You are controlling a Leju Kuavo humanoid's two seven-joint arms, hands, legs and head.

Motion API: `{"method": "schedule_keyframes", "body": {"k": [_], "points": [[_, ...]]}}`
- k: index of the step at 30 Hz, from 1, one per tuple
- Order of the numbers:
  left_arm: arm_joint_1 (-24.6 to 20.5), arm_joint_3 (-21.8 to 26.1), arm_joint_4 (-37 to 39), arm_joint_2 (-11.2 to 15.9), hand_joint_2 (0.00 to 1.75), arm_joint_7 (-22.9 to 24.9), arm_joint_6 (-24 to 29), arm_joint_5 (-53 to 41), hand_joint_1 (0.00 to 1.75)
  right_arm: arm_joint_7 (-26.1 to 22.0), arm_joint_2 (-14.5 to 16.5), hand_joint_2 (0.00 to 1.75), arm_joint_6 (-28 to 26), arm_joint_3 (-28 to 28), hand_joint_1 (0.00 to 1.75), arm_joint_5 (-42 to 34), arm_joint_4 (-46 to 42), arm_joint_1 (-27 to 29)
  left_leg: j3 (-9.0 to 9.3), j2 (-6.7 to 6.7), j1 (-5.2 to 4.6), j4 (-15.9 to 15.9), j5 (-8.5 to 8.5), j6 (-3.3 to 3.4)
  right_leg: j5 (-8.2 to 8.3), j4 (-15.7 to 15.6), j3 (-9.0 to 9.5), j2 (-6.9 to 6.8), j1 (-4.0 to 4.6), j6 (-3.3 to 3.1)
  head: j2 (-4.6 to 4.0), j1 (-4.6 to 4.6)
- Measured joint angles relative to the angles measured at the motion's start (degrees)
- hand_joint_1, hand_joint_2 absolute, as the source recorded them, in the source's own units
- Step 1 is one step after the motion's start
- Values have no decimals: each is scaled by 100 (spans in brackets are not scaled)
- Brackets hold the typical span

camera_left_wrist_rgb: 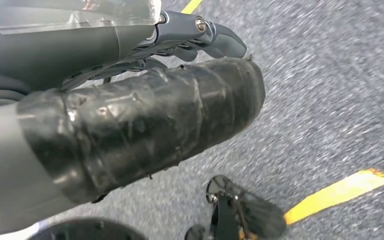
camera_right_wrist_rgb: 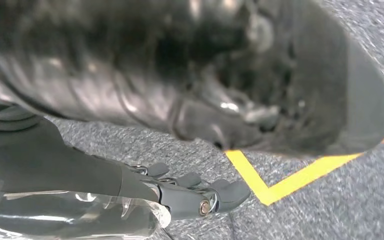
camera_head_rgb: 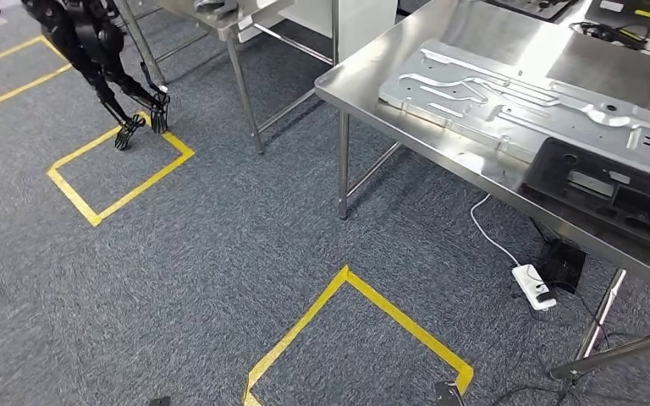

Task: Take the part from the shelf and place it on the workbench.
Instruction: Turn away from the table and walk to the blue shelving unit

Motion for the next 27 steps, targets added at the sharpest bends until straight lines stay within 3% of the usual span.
{"method": "schedule_keyframes", "body": {"k": [2, 4, 5, 6, 8, 10, 12, 13, 14, 16, 18, 19, 20, 21, 23, 25, 27], "points": [[-11, 12, -1, -17, 0, 13, -10, 14, 0, 59, 50, 0, 24, 31, 0, 94, 140, -21, -365, 264, 5, 730, -329, -45, -13, -2, 6, -140, 27, -39, 0, -34], [-20, 27, -2, -25, 0, 33, -28, 15, 0, 81, 85, 0, 11, 82, 0, 144, 261, -23, -584, 342, 11, 1134, -411, -48, -32, -2, 15, -297, 57, -58, 0, -35], [-17, 37, -1, -27, 0, 48, -42, 15, 0, 93, 102, 0, -13, 105, 0, 141, 308, -25, -537, 365, 7, 1033, -302, -28, -43, -2, 24, -369, 71, -62, 0, -35], [-12, 44, -1, -27, 0, 62, -59, 16, 0, 115, 116, 0, -43, 119, 0, 121, 345, -31, -377, 409, -5, 729, -121, 11, -55, -3, 39, -434, 85, -62, 0, -35], [-14, 54, 1, -27, 0, 89, -92, 18, 0, 180, 145, 0, -95, 134, 0, 53, 413, -54, 35, 664, -80, -41, 161, 124, -86, -5, 74, -552, 114, -42, -1, -35], [-37, 58, 1, -27, 0, 103, -113, 21, 0, 244, 161, 0, -123, 137, 0, 4, 481, -74, 226, 816, -154, -414, 220, 200, -114, -15, 103, -671, 136, 3, -1, -30], [-39, 62, 1, -29, 0, 109, -125, 26, 0, 277, 173, 0, -133, 141, 0, -16, 533, -85, 242, 682, -153, -473, 240, 226, -136, -45, 145, -789, 152, 59, -1, -28], [-28, 63, 1, -33, 0, 109, -129, 31, 0, 280, 178, 0, -134, 144, 0, -13, 556, -95, 274, 610, -133, -526, 266, 236, -164, -37, 167, -741, 150, 91, -1, -23], [-16, 66, 1, -37, 0, 107, -135, 40, 0, 276, 182, 0, -134, 150, 0, 4, 578, -110, 311, 547, -109, -585, 293, 251, -240, 46, 150, -611, 148, 118, -1, -14], [-7, 70, 1, -45, 0, 102, -165, 57, 0, 269, 183, 0, -131, 174, 0, 57, 627, -133, 362, 445, -69, -661, 335, 281, -519, 509, -50, -249, 125, 155, -1, 7], [-19, 72, 1, -45, 0, 119, -261, 69, 0, 288, 183, 0, -120, 220, 0, 117, 681, -120, 359, 297, -58, -658, 342, 304, -815, 1234, -421, -96, 100, 175, 0, 12], [-23, 73, 1, -46, 0, 136, -340, 75, 0, 308, 183, 0, -112, 244, 0, 144, 704, -105, 358, 207, -54, -648, 339, 303, -837, 1443, -543, -78, 84, 189, 0, 12], [-20, 73, 1, -48, 0, 153, -441, 84, 0, 333, 183, 0, -101, 268, 0, 174, 727, -93, 358, 101, -46, -630, 332, 295, -759, 1491, -593, -65, 64, 205, 0, 12], [-11, 73, 1, -54, 0, 163, -539, 92, 0, 355, 183, 0, -91, 287, 0, 198, 741, -90, 358, 8, -33, -602, 321, 278, -566, 1282, -521, -47, 44, 222, 0, 12], [7, 74, 1, -67, 0, 147, -685, 112, 0, 378, 184, 0, -74, 325, 0, 240, 764, -104, 338, -156, -8, -513, 276, 212, -165, 552, -221, 131, -2, 258, 0, 17], [9, 75, 1, -72, 0, 105, -737, 124, 0, 384, 191, 0, -66, 378, 0, 256, 786, -129, 277, -275, 0, -419, 241, 135, -38, 139, -61, 297, -19, 225, 0, 21], [12, 75, 1, -72, 0, 71, -746, 122, 0, 385, 202, 0, -62, 426, 0, 258, 800, -141, 219, -365, 12, -404, 250, 75, -51, 110, -54, 258, 6, 135, 0, 20]]}}
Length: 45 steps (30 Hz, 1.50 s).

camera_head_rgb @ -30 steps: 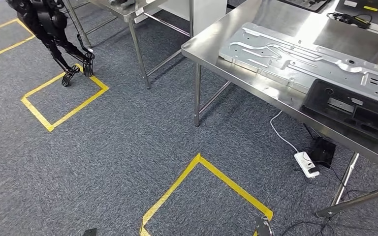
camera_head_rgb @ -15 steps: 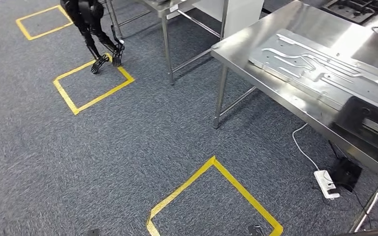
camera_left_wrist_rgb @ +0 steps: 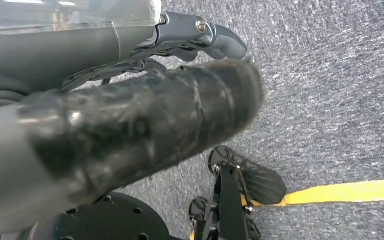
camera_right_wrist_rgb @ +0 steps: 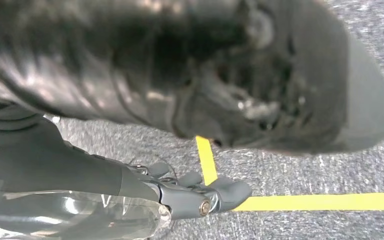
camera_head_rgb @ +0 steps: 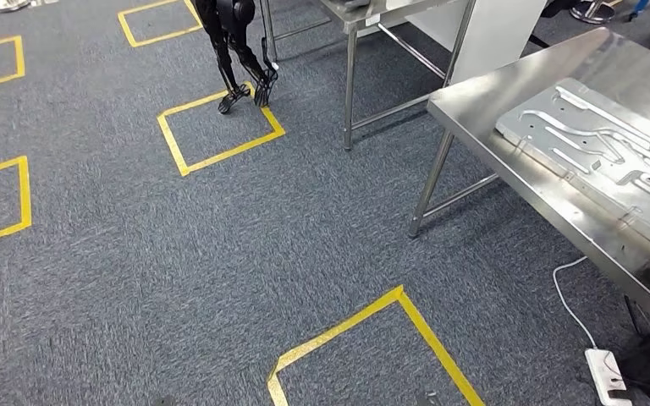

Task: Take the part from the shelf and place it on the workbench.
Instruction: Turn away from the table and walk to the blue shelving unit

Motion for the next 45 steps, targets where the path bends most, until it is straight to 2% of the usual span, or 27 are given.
{"method": "schedule_keyframes", "body": {"k": [1, 3, 5, 7, 8, 10, 12, 14, 16, 17, 19, 21, 23, 24, 25, 26, 28, 30, 31, 32, 33, 36, 38, 39, 41, 43, 45], "points": [[6, 0, 0, 2, 0, -10, -2, -2, 0, 0, 8, 0, -2, 18, 0, 0, 5, 0, -16, 13, 9, 4, 1, -23, 13, -13, 13, -56, 4, -43, 0, 0], [19, 1, 0, 4, 0, -20, -4, -7, 0, -2, 19, 0, -9, 38, 0, -1, 15, -1, -72, 211, 2, 104, -62, -63, 36, -46, 44, -152, -4, -111, 0, -12], [11, 2, 0, 1, 0, -21, -24, -24, 0, -9, 23, 0, -19, 67, 0, -1, 31, -5, -347, 555, 2, 672, -350, -108, 44, -65, 51, -285, 15, -155, 0, -44], [-8, 2, 0, -3, 0, -20, -68, -39, 0, -11, 25, 0, -24, 114, 0, -2, 56, -2, -683, 712, 21, 1316, -593, -140, 34, -69, 56, -467, 46, -188, 0, -61], [-11, 3, 0, -4, 0, -20, -95, -38, 0, -9, 26, 0, -24, 136, 0, -1, 71, -1, -718, 718, 23, 1377, -560, -139, 25, -68, 62, -547, 54, -195, 0, -61], [-3, 8, 0, -3, 0, -17, -165, -19, 0, -2, 29, 0, -23, 168, 0, 0, 91, -2, -514, 763, 17, 980, -269, -104, 5, -69, 82, -688, 66, -200, 0, -62], [-3, 16, 0, 2, 0, -8, -245, 4, 0, 8, 37, 0, -19, 191, 0, 11, 99, -8, -166, 1037, -46, 299, -27, -27, -18, -77, 113, -815, 84, -177, 0, -61], [-23, 21, 0, 8, 0, 5, -298, 15, 0, 23, 44, 0, -9, 215, 0, 31, 103, -15, -15, 1203, -120, -34, 16, 42, -38, -100, 145, -938, 97, -125, 0, -58], [-28, 22, 0, 9, 0, 20, -312, 17, 0, 34, 56, 0, 2, 240, 0, 56, 103, -19, 12, 1056, -128, -97, 41, 83, -55, -147, 187, -1065, 110, -59, 0, -58], [-18, 22, 0, 8, 0, 28, -314, 18, 0, 36, 61, 0, 5, 247, 0, 69, 103, -21, 54, 982, -112, -161, 68, 101, -80, -144, 215, -1034, 107, -24, 0, -49], [1, 22, 0, 4, 0, 42, -316, 17, 0, 37, 66, 0, 1, 259, 0, 89, 104, -35, 156, 848, -69, -294, 139, 146, -269, 127, 137, -738, 108, 23, 0, -24], [-7, 23, 0, 5, 0, 51, -321, 16, 0, 39, 66, 0, -6, 273, 0, 97, 108, -36, 162, 717, -58, -333, 170, 181, -607, 818, -185, -400, 90, 29, 0, -4], [-20, 24, 0, 7, 0, 53, -326, 16, 0, 44, 67, 0, -8, 283, 0, 100, 113, -9, 151, 542, -58, -321, 174, 196, -761, 1367, -505, -314, 75, 37, 0, 0], [-18, 24, 0, 6, 0, 53, -327, 16, 0, 46, 67, 0, -8, 286, 0, 102, 116, 3, 150, 449, -53, -305, 167, 191, -676, 1367, -539, -303, 64, 47, 0, -1], [-11, 24, 0, 5, 0, 51, -328, 16, 0, 47, 66, 0, -9, 290, 0, 103, 120, 8, 149, 355, -43, -277, 156, 176, -489, 1161, -473, -289, 48, 57, 0, 1], [-2, 24, 0, 4, 0, 46, -330, 15, 0, 48, 66, 0, -10, 296, 0, 103, 123, 6, 144, 269, -30, -236, 136, 151, -251, 797, -325, -240, 24, 70, 0, 3], [4, 24, 0, 5, 0, 35, -336, 14, 0, 50, 66, 0, -11, 310, 0, 103, 130, -9, 96, 123, -21, -119, 83, 78, 18, 159, -61, -19, -21, 76, 0, 4], [-1, 24, 0, 8, 0, 29, -343, 11, 0, 52, 67, 0, -12, 322, 0, 103, 133, -20, 26, 15, -12, -51, 61, 7, 23, -29, 2, 88, -15, 32, 0, 5], [1, 24, 0, 10, 0, 29, -349, 10, 0, 55, 68, 0, -13, 325, 0, 104, 134, -20, -5, -41, 1, -49, 67, -26, 29, -30, 9, 33, -4, -14, 0, 6], [11, 24, 0, 15, 0, 32, -354, 10, 0, 58, 69, 0, -14, 325, 0, 104, 136, -19, -24, -31, 13, -38, 66, -52, 39, -43, 21, -35, 2, -56, 0, 7], [23, 24, 0, 20, 0, 37, -361, 9, 0, 61, 69, 0, -16, 326, 0, 108, 138, -20, -61, 72, 13, 21, 28, -76, 50, -59, 38, -91, 3, -95, 0, -5], [23, 24, 0, 26, 0, 68, -391, 9, 0, 63, 71, 0, -24, 328, 0, 124, 142, -26, -437, 590, 8, 779, -380, -131, 64, -89, 54, -290, 22, -177, 0, -52], [6, 24, 0, 20, 0, 85, -408, 5, 0, 66, 73, 0, -26, 330, 0, 132, 146, -17, -755, 694, 24, 1387, -606, -154, 47, -87, 56, -462, 50, -202, 0, -55], [3, 24, 0, 19, 0, 91, -416, 3, 0, 67, 73, 0, -26, 331, 0, 139, 148, -13, -799, 711, 26, 1466, -584, -153, 36, -87, 62, -547, 60, -207, 0, -55], [13, 23, 0, 22, 0, 99, -427, -1, 0, 70, 74, 0, -26, 335, 0, 160, 151, -13, -551, 789, 18, 1000, -276, -120, 9, -87, 88, -691, 74, -202, 0, -56], [10, 24, 0, 31, 0, 94, -426, -16, 0, 70, 77, 0, -26, 342, 0, 180, 151, -18, -162, 1024, -37, 264, -10, -49, -23, -93, 127, -812, 87, -167, 0, -52], [-12, 24, 0, 38, 0, 69, -389, -42, 0, 70, 79, 0, -27, 357, 0, 187, 151, -26, -9, 1125, -99, -48, 40, 10, -49, -111, 162, -915, 93, -106, 0, -50]]}}
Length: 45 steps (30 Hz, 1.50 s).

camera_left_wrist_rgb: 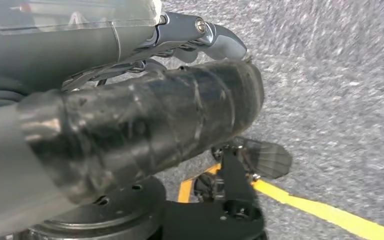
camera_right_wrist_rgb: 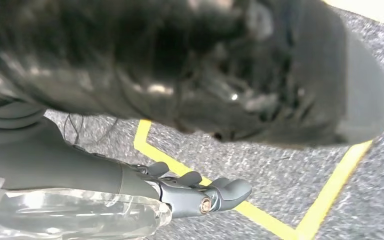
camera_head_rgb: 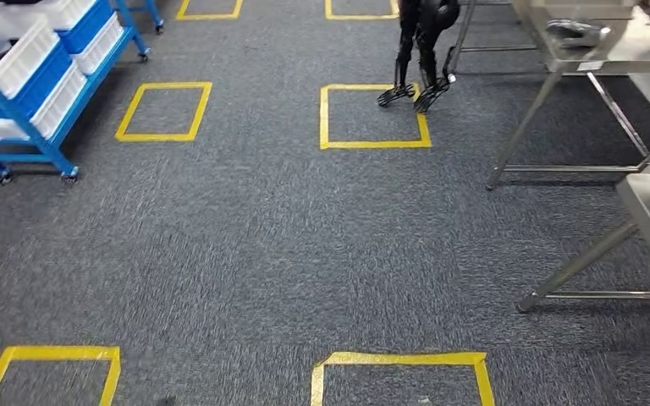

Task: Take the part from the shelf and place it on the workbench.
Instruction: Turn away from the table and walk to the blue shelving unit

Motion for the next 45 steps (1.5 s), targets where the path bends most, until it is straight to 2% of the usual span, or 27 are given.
{"method": "schedule_keyframes", "body": {"k": [2, 3, 5, 7, 9, 10, 11, 13, 15, 17, 18, 20, 22, 24, 25, 26, 28, 30, 33, 35, 37, 39, 40, 41, 42, 43, 45], "points": [[-2, -1, 0, 8, 0, -31, 70, -17, 0, -4, 9, 0, -4, 16, 0, -7, -2, -9, 17, -137, -12, -43, 20, 46, -21, -33, 31, -102, 4, 66, 0, -1], [8, -1, 0, 11, 0, -44, 109, -22, 0, -8, 13, 0, -8, 22, 0, -10, -3, -13, 52, -200, -2, -97, 39, 72, -53, -16, 44, -74, 0, 96, 0, 10], [24, -2, 0, 14, 0, -61, 169, -39, 0, -18, 14, 0, -22, 27, 0, -18, -3, -31, 137, -313, 37, -201, 80, 132, -267, 305, -80, 184, 0, 135, 0, 33], [13, -2, 0, 16, 0, -70, 215, -58, 0, -21, 14, 0, -32, 32, 0, -23, -2, -29, 148, -435, 47, -215, 88, 172, -580, 1010, -420, 481, -16, 135, 0, 52], [-10, -1, 0, 19, 0, -73, 246, -76, 0, -17, 14, 0, -32, 43, 0, -24, -2, 9, 149, -607, 43, -192, 81, 183, -644, 1456, -695, 563, -25, 139, 0, 58], [-12, -1, 0, 19, 0, -71, 255, -90, 0, -13, 14, 0, -31, 50, 0, -24, -1, 24, 151, -706, 45, -171, 69, 176, -509, 1381, -698, 582, -30, 140, 0, 59], [-7, -1, 0, 17, 0, -62, 260, -103, 0, -10, 14, 0, -29, 55, 0, -20, -1, 30, 153, -803, 51, -141, 52, 160, -297, 1116, -609, 616, -37, 139, 0, 60], [9, -2, 0, 13, 0, -38, 265, -119, 0, -3, 13, 0, -13, 60, 0, -11, 2, 22, 125, -964, 63, -51, 4, 108, 41, 434, -342, 886, -71, 135, 0, 61], [9, -2, 0, 11, 0, -11, 269, -122, 0, 1, 15, 0, 10, 63, 0, 0, 4, 6, 53, -1095, 73, 17, -18, 41, 106, 132, -235, 1098, -84, 110, 0, 59], [7, -2, 0, 15, 0, 9, 275, -125, 0, 3, 18, 0, 30, 70, 0, 9, 5, 9, -1, -1226, 90, 21, -3, -24, 108, 114, -226, 1010, -69, 54, 0, 57], [14, -2, 0, 18, 0, 18, 279, -126, 0, 8, 17, 0, 37, 75, 0, 15, 5, 13, -17, -1190, 96, 41, -11, -49, 115, 96, -201, 936, -66, 18, 0, 56], [20, -3, 0, 23, 0, 47, 284, -126, 0, 19, 15, 0, 44, 84, 0, 46, 6, 12, -161, -888, 88, 321, -166, -92, 132, 55, -154, 785, -70, -53, 0, 30], [13, -4, 0, 20, 0, 98, 285, -127, 0, 38, 14, 0, 47, 108, 0, 106, 7, 10, -499, -537, 86, 977, -474, -126, 126, 40, -140, 628, -46, -96, 0, 4], [4, -4, 0, 15, 0, 151, 284, -128, 0, 61, 14, 0, 50, 151, 0, 166, 9, 18, -789, -439, 95, 1496, -621, -144, 104, 41, -130, 449, -22, -115, 0, 3], [6, -4, 0, 15, 0, 176, 283, -127, 0, 72, 14, 0, 50, 174, 0, 187, 9, 21, -795, -420, 97, 1492, -554, -141, 91, 41, -121, 365, -14, -117, 0, 4], [14, -4, 0, 16, 0, 199, 282, -126, 0, 81, 15, 0, 51, 194, 0, 206, 9, 20, -685, -390, 95, 1274, -397, -128, 77, 41, -107, 288, -9, -114, 0, 4], [24, -4, 0, 19, 0, 236, 280, -122, 0, 97, 19, 0, 54, 216, 0, 226, 9, 14, -281, -183, 56, 522, -70, -76, 44, 40, -66, 157, 5, -86, 0, 5], [7, -5, 0, 21, 0, 255, 275, -120, 0, 108, 25, 0, 64, 225, 0, 228, 9, 4, -37, -29, -4, 63, 43, -22, 10, 28, -30, 52, 17, -30, 0, 8], [11, -6, 0, 21, 0, 269, 267, -117, 0, 118, 45, 0, 74, 277, 0, 229, 5, -13, -3, -181, -14, -42, 49, 42, -32, 6, 36, -84, 9, 64, 0, 10], [28, -7, 0, 20, 0, 272, 271, -117, 0, 112, 52, 0, 75, 315, 0, 236, -1, -26, 79, -300, 30, -134, 86, 104, -186, 227, -37, 105, 2, 112, 0, 25], [16, -7, 0, 20, 0, 271, 290, -118, 0, 93, 54, 0, 76, 358, 0, 249, -2, -25, 118, -414, 47, -172, 96, 150, -509, 871, -355, 427, -9, 129, 0, 46], [-2, -7, 0, 22, 0, 268, 312, -119, 0, 78, 56, 0, 75, 408, 0, 263, -2, 5, 117, -565, 41, -166, 88, 167, -714, 1486, -693, 549, -20, 138, 0, 53], [-2, -8, 0, 23, 0, 268, 318, -119, 0, 75, 56, 0, 74, 428, 0, 270, -2, 21, 120, -655, 43, -158, 83, 164, -655, 1532, -742, 570, -25, 142, 0, 55], [3, -8, 0, 23, 0, 268, 320, -119, 0, 74, 56, 0, 73, 444, 0, 277, -2, 29, 124, -754, 48, -139, 76, 153, -485, 1356, -687, 596, -32, 144, 0, 55], [11, -8, 0, 22, 0, 268, 320, -119, 0, 74, 56, 0, 73, 460, 0, 283, -2, 27, 126, -848, 55, -111, 63, 135, -248, 1002, -540, 658, -44, 144, 0, 56], [20, -9, 0, 22, 0, 268, 320, -119, 0, 75, 56, 0, 73, 475, 0, 288, -2, 18, 114, -930, 59, -73, 45, 106, -77, 623, -375, 805, -60, 141, 0, 56], [22, -9, 0, 22, 0, 270, 320, -119, 0, 77, 57, 0, 73, 504, 0, 299, -2, -1, 62, -1063, 67, 5, 19, 40, 74, 151, -177, 1027, -75, 112, 0, 53]]}}
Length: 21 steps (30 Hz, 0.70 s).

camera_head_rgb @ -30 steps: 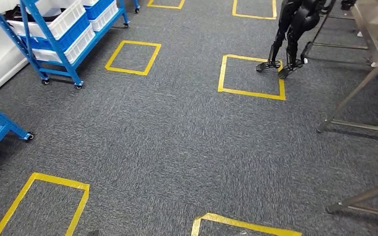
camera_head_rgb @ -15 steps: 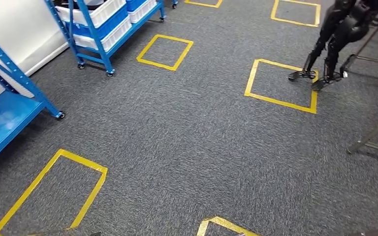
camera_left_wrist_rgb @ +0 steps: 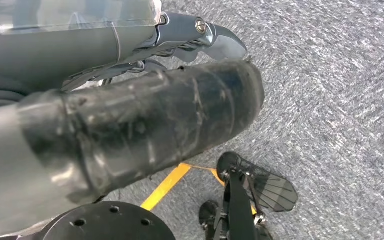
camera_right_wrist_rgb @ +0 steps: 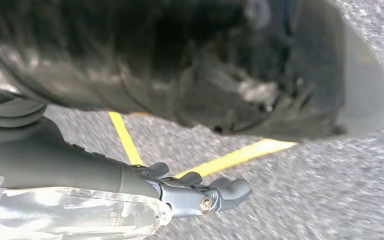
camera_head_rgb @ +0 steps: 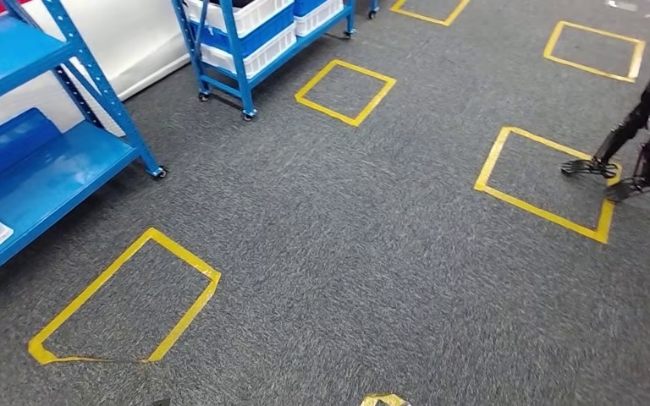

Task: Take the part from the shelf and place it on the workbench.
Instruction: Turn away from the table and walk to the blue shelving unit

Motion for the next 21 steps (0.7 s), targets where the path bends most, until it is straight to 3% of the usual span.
{"method": "schedule_keyframes", "body": {"k": [1, 3, 5, 7, 9, 10, 12, 14, 16, 18, 19, 21], "points": [[-1, 0, 0, 1, 0, 4, -1, 0, 0, 2, 1, 0, 0, 15, 0, 5, 0, -4, -29, -57, 6, 15, 0, -32, -24, -49, 16, 40, 9, -23, 0, -2], [5, 0, 1, 8, 0, 23, -4, 1, 0, 12, 2, 0, -1, 38, 0, 11, 0, 0, -69, -105, 21, 25, 8, -89, -3, -80, 50, -103, 20, -93, 0, -1], [17, -1, 2, 18, 0, 46, -8, 3, 0, 22, 4, 0, -4, 49, 0, 12, -1, 1, -174, 165, 18, 225, -109, -133, 19, -129, 99, -235, 12, -168, 0, -30], [9, -2, 2, 17, 0, 59, -13, 4, 0, 24, 4, 0, -8, 66, 0, 12, -1, 0, -491, 521, 18, 841, -409, -176, 16, -154, 116, -379, 24, -216, 0, -67], [-7, -2, 2, 10, 0, 61, -18, 6, 0, 23, 4, 0, -8, 91, 0, 12, 1, 10, -849, 628, 33, 1481, -620, -209, -9, -154, 127, -555, 43, -239, 0, -73], [-7, -2, 2, 9, 0, 61, -19, 6, 0, 24, 3, 0, -7, 105, 0, 12, 1, 15, -907, 646, 37, 1563, -581, -216, -25, -154, 140, -640, 50, -241, 0, -73], [11, -2, 2, 10, 0, 57, -12, 11, 0, 26, 4, 0, -7, 126, 0, 12, 1, 16, -681, 716, 40, 1093, -235, -200, -67, -154, 190, -784, 55, -228, 0, -74], [12, -2, 2, 14, 0, 44, 0, 18, 0, 28, 5, 0, -9, 138, 0, 14, 0, 9, -302, 961, -9, 355, 47, -145, -122, -152, 249, -910, 73, -181, 0, -73], [-10, -2, 2, 16, 0, 17, 6, 21, 0, 37, 6, 0, -16, 152, 0, 21, 0, 0, -147, 1082, -69, 45, 77, -79, -172, -162, 292, -1025, 97, -118, 0, -63], [-7, -2, 2, 17, 0, -4, 10, 26, 0, 46, 13, 0, -23, 176, 0, 31, -2, -18, -120, 949, -75, 7, 70, -24, -208, -188, 347, -1123, 105, -58, 0, -58], [7, -2, 2, 17, 0, -9, 12, 32, 0, 51, 16, 0, -26, 186, 0, 38, -4, -31, -86, 885, -60, -30, 76, 1, -229, -182, 373, -1054, 96, -27, 0, -54], [14, -2, 2, 19, 0, -10, 15, 45, 0, 60, 20, 0, -32, 206, 0, 50, -7, -53, -15, 768, -14, -102, 92, 55, -399, 88, 260, -746, 78, 16, 0, -36]]}}
